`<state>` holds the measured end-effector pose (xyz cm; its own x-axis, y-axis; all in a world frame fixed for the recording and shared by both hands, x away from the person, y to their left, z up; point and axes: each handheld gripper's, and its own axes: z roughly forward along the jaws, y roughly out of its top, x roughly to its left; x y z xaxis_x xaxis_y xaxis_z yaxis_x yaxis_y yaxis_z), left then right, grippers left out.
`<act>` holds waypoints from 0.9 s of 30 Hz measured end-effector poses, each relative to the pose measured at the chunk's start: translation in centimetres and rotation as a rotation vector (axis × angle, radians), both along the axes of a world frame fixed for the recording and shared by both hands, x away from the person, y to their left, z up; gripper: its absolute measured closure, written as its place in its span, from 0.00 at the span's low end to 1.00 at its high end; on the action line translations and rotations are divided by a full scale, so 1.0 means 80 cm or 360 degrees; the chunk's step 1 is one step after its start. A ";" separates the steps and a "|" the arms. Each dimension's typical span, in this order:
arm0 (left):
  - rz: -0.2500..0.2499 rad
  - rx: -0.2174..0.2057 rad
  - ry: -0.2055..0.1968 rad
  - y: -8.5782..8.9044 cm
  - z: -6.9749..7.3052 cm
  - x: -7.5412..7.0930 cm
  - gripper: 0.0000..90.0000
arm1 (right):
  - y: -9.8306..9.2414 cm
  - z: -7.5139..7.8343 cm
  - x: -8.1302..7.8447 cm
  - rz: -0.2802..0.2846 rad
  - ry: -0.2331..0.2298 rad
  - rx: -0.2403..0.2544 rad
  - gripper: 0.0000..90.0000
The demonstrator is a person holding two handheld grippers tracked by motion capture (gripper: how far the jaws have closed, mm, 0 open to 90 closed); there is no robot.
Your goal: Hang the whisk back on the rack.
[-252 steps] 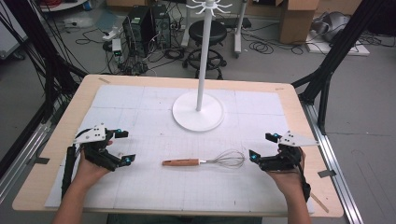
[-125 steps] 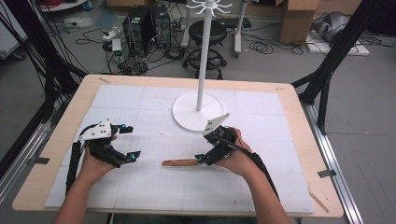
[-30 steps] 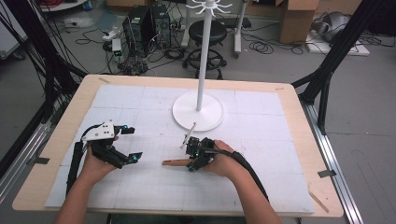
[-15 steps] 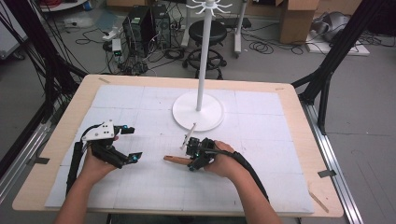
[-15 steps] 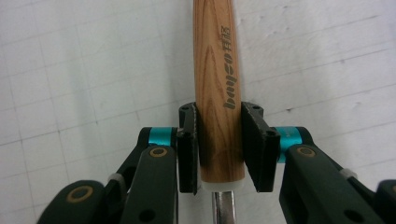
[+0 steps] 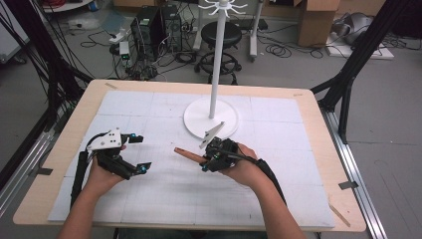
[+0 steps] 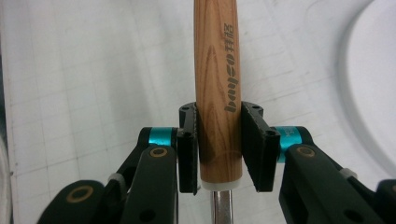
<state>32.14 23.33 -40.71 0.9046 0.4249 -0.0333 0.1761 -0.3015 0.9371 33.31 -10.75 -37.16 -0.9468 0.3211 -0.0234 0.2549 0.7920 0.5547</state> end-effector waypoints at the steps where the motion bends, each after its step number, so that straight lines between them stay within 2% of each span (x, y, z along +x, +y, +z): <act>1: 0.0000 -0.0001 0.0004 0.000 0.000 0.000 0.02 | -0.002 0.003 0.000 -0.0010 -0.0019 0.0009 0.77; 4: 0.0000 -0.0001 -0.0002 0.000 0.000 0.000 0.02 | -0.008 0.011 0.000 -0.0039 -0.0060 0.0086 0.77; 9: 0.0003 -0.0016 0.0000 0.000 0.001 0.000 0.02 | -0.020 0.026 0.002 -0.0064 -0.0092 0.0173 0.78; 16: 0.0009 -0.0028 -0.0010 0.002 0.003 -0.001 0.02 | -0.038 0.050 0.009 -0.0114 -0.0142 0.0247 0.78; 19: 0.0010 -0.0030 -0.0006 0.002 0.003 -0.001 0.02 | -0.041 0.053 0.011 -0.0124 -0.0137 0.0269 0.79; 27: 0.0004 -0.0023 -0.0008 0.001 0.003 -0.001 0.02 | -0.052 0.067 0.011 -0.0167 -0.0196 0.0387 0.79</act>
